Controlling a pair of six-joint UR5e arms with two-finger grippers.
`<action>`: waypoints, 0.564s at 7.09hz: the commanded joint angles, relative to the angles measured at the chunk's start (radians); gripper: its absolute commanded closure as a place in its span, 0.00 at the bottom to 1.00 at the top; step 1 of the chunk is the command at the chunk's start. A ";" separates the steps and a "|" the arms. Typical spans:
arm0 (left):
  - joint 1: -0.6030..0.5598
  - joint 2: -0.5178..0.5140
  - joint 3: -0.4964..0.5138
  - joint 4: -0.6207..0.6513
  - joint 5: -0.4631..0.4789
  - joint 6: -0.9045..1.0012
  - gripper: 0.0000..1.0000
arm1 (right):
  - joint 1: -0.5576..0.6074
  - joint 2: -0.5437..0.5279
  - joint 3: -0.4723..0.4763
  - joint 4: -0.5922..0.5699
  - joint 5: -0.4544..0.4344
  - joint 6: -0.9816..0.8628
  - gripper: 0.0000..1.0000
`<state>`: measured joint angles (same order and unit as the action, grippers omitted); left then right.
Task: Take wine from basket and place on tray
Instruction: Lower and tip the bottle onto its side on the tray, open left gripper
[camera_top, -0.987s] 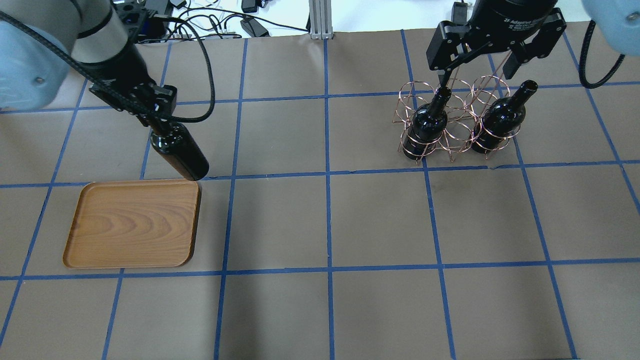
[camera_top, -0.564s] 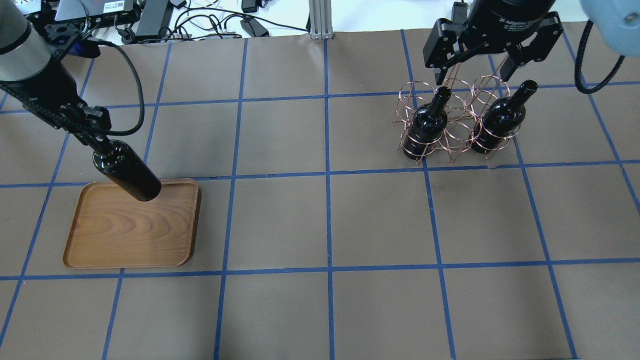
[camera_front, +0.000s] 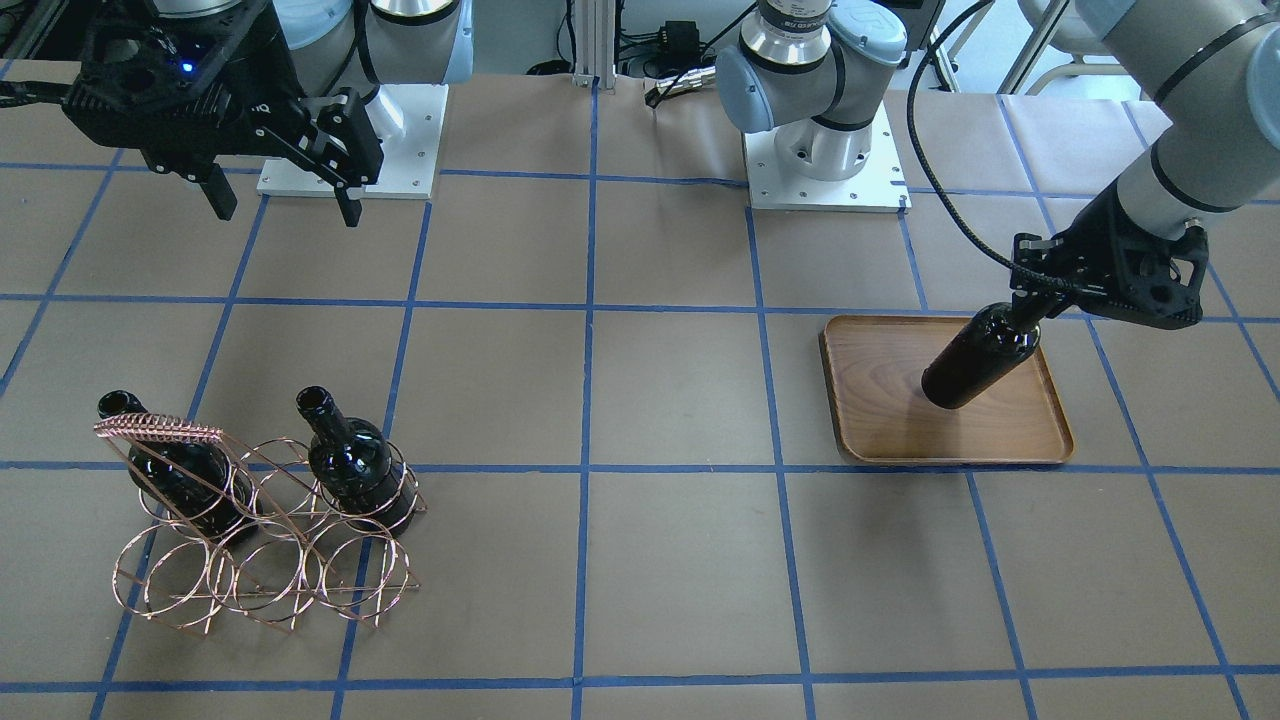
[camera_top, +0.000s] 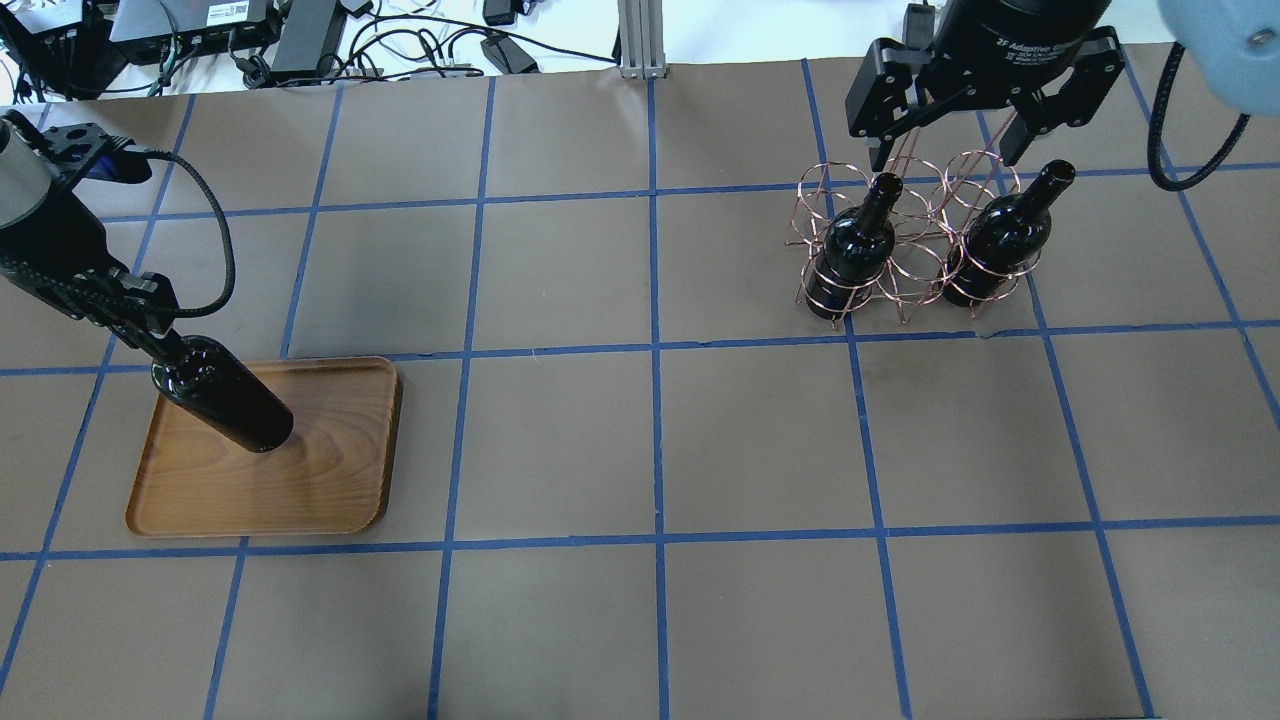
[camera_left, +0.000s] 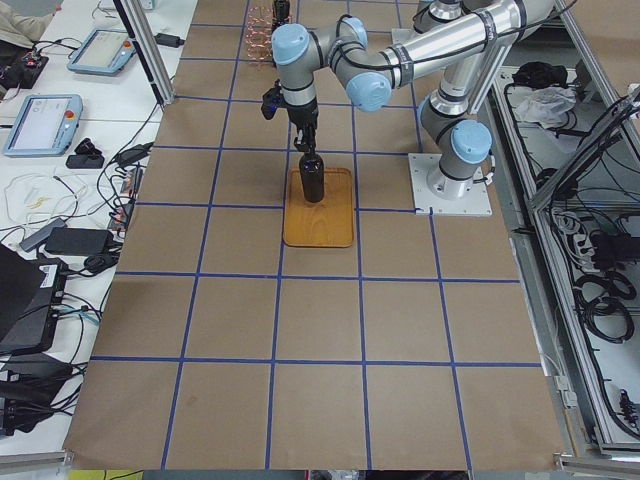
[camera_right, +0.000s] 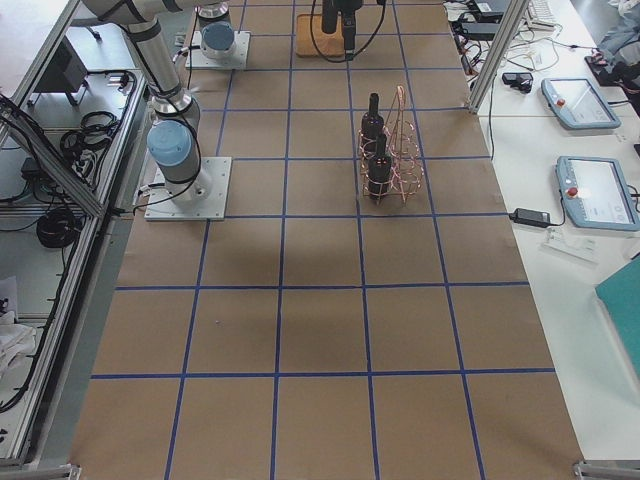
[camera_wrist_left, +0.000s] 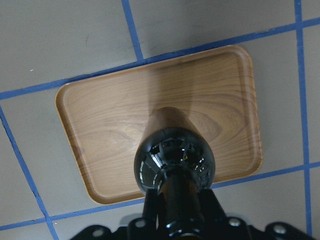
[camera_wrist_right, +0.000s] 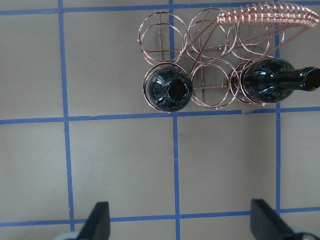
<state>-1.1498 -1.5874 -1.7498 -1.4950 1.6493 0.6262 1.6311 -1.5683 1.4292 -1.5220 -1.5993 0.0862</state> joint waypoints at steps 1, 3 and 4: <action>0.005 -0.009 -0.017 0.001 0.001 0.001 1.00 | 0.000 -0.002 0.004 0.000 -0.001 0.001 0.00; 0.005 -0.019 -0.020 0.001 0.009 0.006 1.00 | 0.000 -0.004 0.004 -0.001 -0.002 0.001 0.00; 0.005 -0.016 -0.019 0.001 0.018 0.009 1.00 | 0.001 -0.003 0.004 -0.001 -0.001 0.000 0.00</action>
<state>-1.1444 -1.6040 -1.7693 -1.4941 1.6592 0.6317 1.6310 -1.5710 1.4326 -1.5231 -1.6005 0.0871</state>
